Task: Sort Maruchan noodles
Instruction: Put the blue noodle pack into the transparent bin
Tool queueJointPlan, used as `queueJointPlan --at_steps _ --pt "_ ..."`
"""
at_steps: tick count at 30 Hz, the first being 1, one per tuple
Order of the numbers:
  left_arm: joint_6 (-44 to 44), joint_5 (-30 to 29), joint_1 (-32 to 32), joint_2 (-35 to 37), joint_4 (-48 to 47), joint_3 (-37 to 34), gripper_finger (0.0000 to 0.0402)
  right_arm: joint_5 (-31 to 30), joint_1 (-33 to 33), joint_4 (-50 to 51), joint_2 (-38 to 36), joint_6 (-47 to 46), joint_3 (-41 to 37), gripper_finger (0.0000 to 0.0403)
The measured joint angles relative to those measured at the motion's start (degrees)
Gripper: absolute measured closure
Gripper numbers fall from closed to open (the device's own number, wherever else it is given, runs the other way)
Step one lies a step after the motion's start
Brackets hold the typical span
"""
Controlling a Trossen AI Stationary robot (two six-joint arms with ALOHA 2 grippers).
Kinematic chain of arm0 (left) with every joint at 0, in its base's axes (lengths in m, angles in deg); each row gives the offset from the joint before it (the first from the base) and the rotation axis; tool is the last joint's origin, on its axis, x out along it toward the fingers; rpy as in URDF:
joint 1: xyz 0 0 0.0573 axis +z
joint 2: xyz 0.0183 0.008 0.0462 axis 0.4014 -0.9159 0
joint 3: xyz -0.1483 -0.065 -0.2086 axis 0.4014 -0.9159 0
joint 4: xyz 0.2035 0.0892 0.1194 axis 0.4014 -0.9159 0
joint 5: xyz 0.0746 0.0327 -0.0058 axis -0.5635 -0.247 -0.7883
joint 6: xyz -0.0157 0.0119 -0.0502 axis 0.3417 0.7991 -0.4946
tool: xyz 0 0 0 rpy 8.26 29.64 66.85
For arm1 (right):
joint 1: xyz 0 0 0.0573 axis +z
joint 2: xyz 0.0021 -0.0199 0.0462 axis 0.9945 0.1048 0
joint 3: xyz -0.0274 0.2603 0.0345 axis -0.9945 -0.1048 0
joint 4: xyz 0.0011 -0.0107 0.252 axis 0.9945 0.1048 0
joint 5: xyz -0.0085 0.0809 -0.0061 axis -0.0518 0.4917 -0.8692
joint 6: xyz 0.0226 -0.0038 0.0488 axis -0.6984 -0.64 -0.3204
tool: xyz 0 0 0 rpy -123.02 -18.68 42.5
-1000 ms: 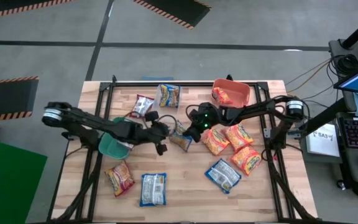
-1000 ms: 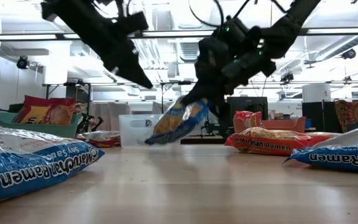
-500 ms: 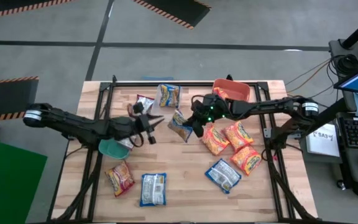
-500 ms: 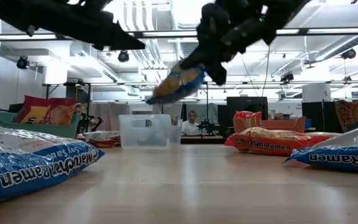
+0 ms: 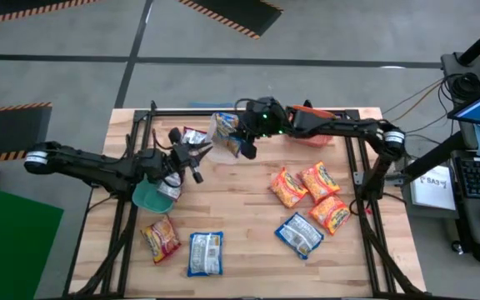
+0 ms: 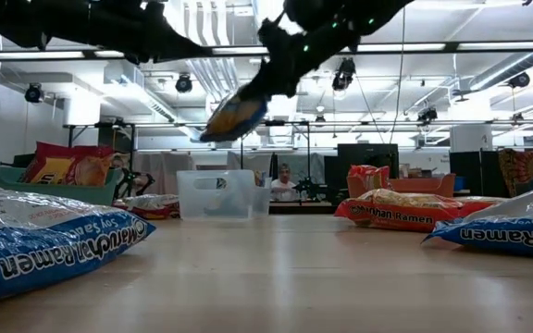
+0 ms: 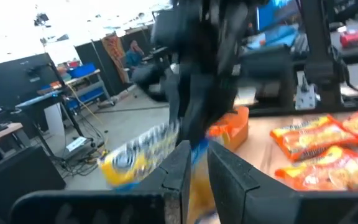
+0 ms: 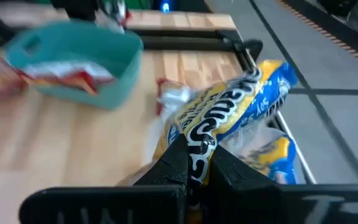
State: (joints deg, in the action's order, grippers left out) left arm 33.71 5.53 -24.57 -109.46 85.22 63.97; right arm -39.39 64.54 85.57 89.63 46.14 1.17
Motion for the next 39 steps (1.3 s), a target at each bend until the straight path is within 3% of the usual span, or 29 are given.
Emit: queueJointPlan --at_steps 12,19,26,33,39 --pt "-0.5 -1.4 0.0 3.2 -0.6 -0.2 0.0365 -0.6 -3.3 -2.4 14.0 18.8 5.4 0.039" --pt "-0.6 -1.5 0.0 2.8 -0.8 -0.5 0.0365 -10.5 -3.4 -4.0 17.6 26.7 5.4 0.039" --pt "-0.4 -1.5 0.0 2.4 -0.8 -0.5 0.0365 -12.0 -3.6 -3.8 18.1 26.1 5.4 0.0383" --pt "-0.3 -1.5 0.5 1.7 -4.2 -0.5 0.0365 -13.4 -3.6 -3.2 17.8 21.4 6.4 0.0315" --pt "-4.0 -0.7 4.8 -2.1 -9.9 -0.6 0.0365 -14.8 -3.6 1.5 16.3 19.2 8.3 0.0272"
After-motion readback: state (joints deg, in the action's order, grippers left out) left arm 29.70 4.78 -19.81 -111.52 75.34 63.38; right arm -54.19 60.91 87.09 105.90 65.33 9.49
